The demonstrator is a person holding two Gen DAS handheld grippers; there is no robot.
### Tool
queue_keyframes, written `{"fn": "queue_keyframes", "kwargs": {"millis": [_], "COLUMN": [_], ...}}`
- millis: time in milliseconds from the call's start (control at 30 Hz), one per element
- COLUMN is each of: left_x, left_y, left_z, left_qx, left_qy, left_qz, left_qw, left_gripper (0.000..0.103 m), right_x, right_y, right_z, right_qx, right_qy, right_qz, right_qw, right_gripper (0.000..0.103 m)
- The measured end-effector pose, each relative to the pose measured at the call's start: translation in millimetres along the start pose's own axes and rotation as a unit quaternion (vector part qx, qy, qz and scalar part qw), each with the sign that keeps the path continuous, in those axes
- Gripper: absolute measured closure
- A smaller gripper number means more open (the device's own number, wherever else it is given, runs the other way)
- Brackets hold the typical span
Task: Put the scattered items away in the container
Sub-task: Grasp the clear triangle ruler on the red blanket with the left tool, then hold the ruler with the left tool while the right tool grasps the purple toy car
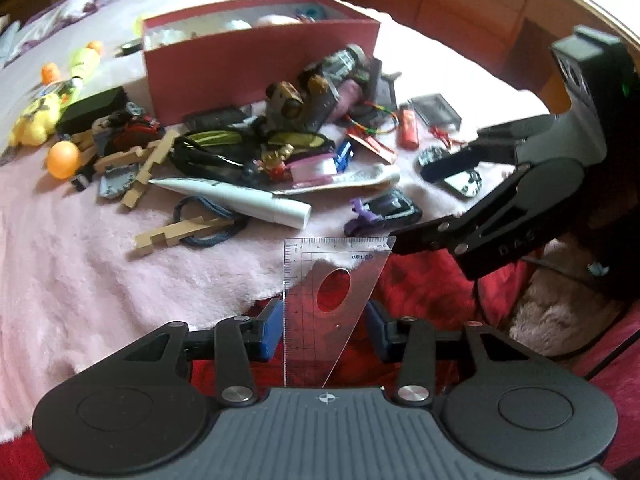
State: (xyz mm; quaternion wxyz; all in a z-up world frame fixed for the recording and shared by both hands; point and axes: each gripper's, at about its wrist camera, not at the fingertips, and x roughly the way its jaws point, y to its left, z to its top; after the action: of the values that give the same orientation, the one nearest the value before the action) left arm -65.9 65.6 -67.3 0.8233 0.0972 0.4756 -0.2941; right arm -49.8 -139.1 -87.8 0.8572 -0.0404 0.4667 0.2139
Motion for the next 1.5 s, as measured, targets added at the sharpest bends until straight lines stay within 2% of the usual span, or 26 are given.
{"fn": "queue_keyframes", "kwargs": {"millis": [200, 333, 467, 667, 867, 933, 1267, 1500], "left_x": [-5.3, -5.0, -3.1, -1.0, -0.3, -0.8, -7.0, -9.8], "left_y": [12.6, 18.9, 20.7, 20.2, 20.8, 20.7, 22.0, 20.3], "left_z": [0.1, 3.1, 6.6, 9.1, 8.1, 8.0, 12.9, 28.2], "left_qx": [-0.055, -0.081, -0.089, -0.094, -0.100, -0.102, -0.108, -0.103], "left_qy": [-0.019, -0.030, -0.037, -0.040, -0.038, -0.039, -0.052, -0.068], "left_qz": [0.028, 0.044, 0.052, 0.057, 0.065, 0.065, 0.064, 0.060], "left_qw": [0.9979, 0.9953, 0.9940, 0.9931, 0.9921, 0.9919, 0.9907, 0.9905], "left_gripper": [0.058, 0.058, 0.058, 0.058, 0.058, 0.058, 0.058, 0.058], "right_x": [-2.6, 3.4, 7.7, 17.1, 15.5, 13.6, -6.0, -23.6], "right_y": [4.9, 8.6, 12.3, 11.7, 11.6, 10.4, 4.6, -5.8], "right_z": [6.1, 11.1, 10.6, 12.5, 10.6, 10.0, 10.5, 18.5], "right_qx": [-0.017, -0.023, -0.029, -0.024, -0.027, -0.024, -0.019, 0.000], "right_qy": [-0.015, -0.001, 0.016, 0.025, 0.021, 0.018, -0.008, -0.033], "right_qz": [0.005, 0.010, 0.016, 0.015, 0.008, 0.007, 0.007, 0.006], "right_qw": [1.000, 1.000, 0.999, 0.999, 0.999, 1.000, 1.000, 0.999], "right_gripper": [0.014, 0.026, 0.032, 0.034, 0.050, 0.062, 0.063, 0.063]}}
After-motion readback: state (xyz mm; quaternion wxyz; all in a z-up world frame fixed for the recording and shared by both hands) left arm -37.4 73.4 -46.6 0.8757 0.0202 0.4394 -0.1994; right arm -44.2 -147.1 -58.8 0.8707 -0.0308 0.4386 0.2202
